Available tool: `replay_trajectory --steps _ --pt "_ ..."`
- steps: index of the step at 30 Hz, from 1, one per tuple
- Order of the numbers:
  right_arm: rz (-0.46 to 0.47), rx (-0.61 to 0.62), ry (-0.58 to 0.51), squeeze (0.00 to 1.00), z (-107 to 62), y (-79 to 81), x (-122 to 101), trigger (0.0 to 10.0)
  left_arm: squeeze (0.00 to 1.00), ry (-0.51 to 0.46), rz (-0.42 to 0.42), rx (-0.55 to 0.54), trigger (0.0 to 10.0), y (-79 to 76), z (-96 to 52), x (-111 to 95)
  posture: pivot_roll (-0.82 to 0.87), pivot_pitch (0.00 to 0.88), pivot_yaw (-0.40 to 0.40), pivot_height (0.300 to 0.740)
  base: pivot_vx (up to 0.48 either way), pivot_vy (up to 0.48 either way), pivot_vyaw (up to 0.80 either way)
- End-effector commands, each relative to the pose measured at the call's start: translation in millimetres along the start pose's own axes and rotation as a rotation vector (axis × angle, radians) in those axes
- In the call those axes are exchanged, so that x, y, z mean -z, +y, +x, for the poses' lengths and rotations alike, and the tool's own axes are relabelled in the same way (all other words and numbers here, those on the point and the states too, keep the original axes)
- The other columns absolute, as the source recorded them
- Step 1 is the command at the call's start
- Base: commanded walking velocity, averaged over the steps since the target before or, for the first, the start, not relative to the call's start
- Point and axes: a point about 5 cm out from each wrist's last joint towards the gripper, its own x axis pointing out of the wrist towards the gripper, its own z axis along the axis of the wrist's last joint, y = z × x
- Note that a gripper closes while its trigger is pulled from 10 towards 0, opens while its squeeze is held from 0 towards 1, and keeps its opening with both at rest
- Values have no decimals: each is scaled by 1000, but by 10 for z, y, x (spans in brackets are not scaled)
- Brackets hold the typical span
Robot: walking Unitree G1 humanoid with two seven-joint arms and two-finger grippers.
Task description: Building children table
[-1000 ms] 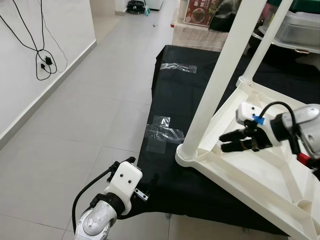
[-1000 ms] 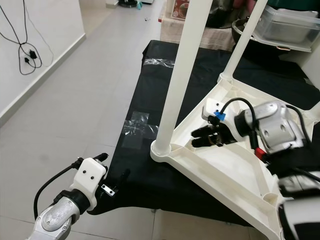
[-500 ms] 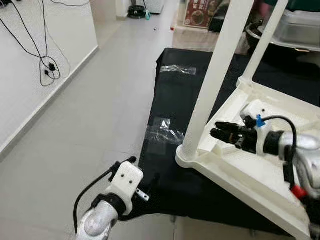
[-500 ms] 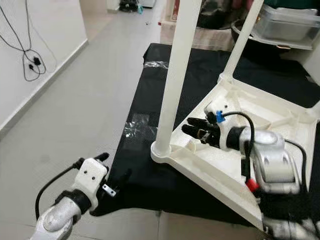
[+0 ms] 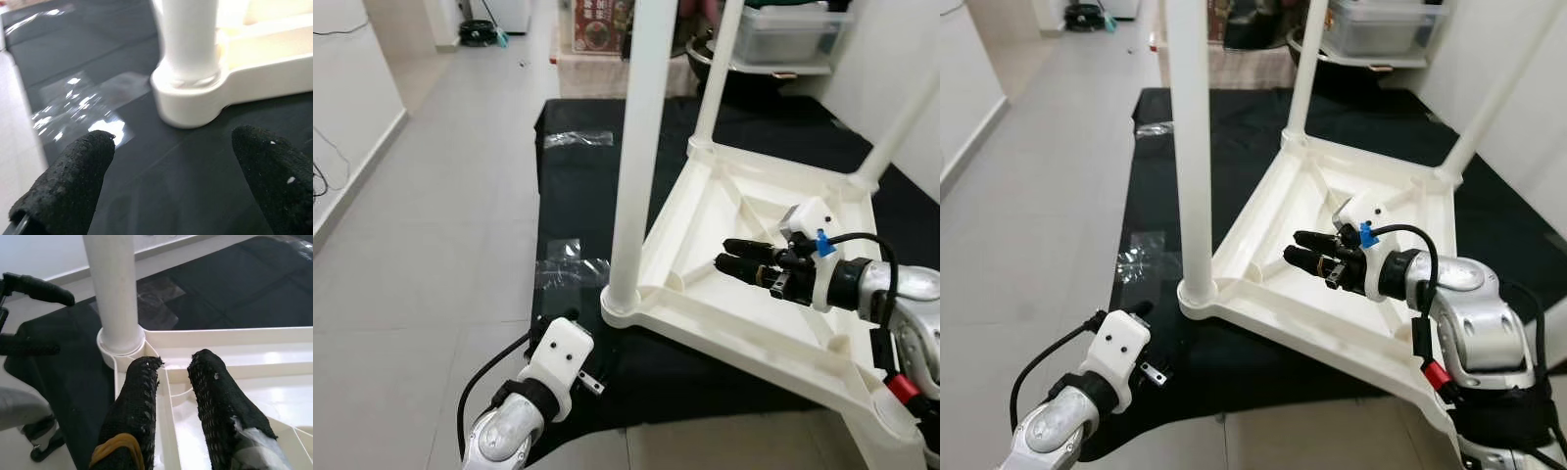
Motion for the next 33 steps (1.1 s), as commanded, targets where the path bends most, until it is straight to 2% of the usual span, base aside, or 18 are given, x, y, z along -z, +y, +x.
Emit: replay_trajectory --steps 1,3,4,5,6,8,9,15,19,24,27,28,29,30,33 --pt "-3 -157 91 0 -79 112 61 10000 0 12 0 5 10000 -12 -7 29 4 55 -66 740 0 0 0" --pt "-3 -157 91 0 -79 112 61 10000 0 12 0 5 10000 -12 -7 29 4 55 -66 740 0 0 0" --pt "2 -236 178 0 -165 169 127 10000 0 11 -3 5 10000 -14 -12 29 0 60 -72 740 0 0 0" --pt "26 -262 267 0 -206 183 212 10000 0 8 -10 6 10000 -18 -17 27 -1 63 -72 740 0 0 0" --pt "51 -212 356 0 -199 136 325 10000 0 5 -13 5 10000 -25 -21 20 2 69 -77 740 0 0 0" --pt "51 -212 356 0 -199 136 325 10000 0 5 -13 5 10000 -25 -21 20 2 69 -77 740 0 0 0" --pt "80 -138 460 0 -185 83 445 10000 0 4 -12 4 10000 -31 -23 13 5 70 -78 740 0 0 0" --pt "124 -101 491 0 -129 75 507 10000 0 2 -11 6 10000 -38 -26 3 3 81 -76 740 0 0 0" --pt "185 -145 519 0 -37 213 577 10000 0 -4 -14 8 10000 -55 -42 -17 4 100 -79 740 0 0 0" --pt "201 -194 530 0 -51 276 573 10000 0 -2 -18 5 10000 -56 -50 -24 -2 108 -81 740 0 0 0" --pt "206 -164 529 0 -40 242 569 10000 0 -1 -20 5 10000 -55 -52 -25 -2 108 -81 740 0 0 0" --pt "204 -123 524 404 -33 191 566 10000 0 0 -25 4 10000 -55 -52 -24 -7 109 -79 740 0 0 0" --pt "204 -123 524 404 -33 191 566 10000 0 0 -25 4 10000 -55 -52 -24 -7 109 -79 740 0 0 0" --pt "195 -94 533 1000 -33 151 579 10000 0 1 -27 5 10000 -57 -51 -23 -4 107 -80 740 0 0 0" --pt "202 -69 533 1000 -25 127 581 10000 0 2 -28 6 10000 -57 -50 -22 -2 104 -83 740 0 0 0"
